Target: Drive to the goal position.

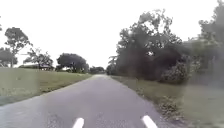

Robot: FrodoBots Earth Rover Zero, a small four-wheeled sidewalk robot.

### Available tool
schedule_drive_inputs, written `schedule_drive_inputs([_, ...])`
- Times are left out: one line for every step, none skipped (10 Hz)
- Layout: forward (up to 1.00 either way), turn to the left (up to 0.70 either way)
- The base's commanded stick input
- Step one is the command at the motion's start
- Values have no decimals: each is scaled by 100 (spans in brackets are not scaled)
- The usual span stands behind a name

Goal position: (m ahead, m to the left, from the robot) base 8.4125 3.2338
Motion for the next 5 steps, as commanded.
schedule_drive_inputs([69, 3])
schedule_drive_inputs([69, 3])
schedule_drive_inputs([69, 3])
schedule_drive_inputs([69, 3])
schedule_drive_inputs([69, 3])
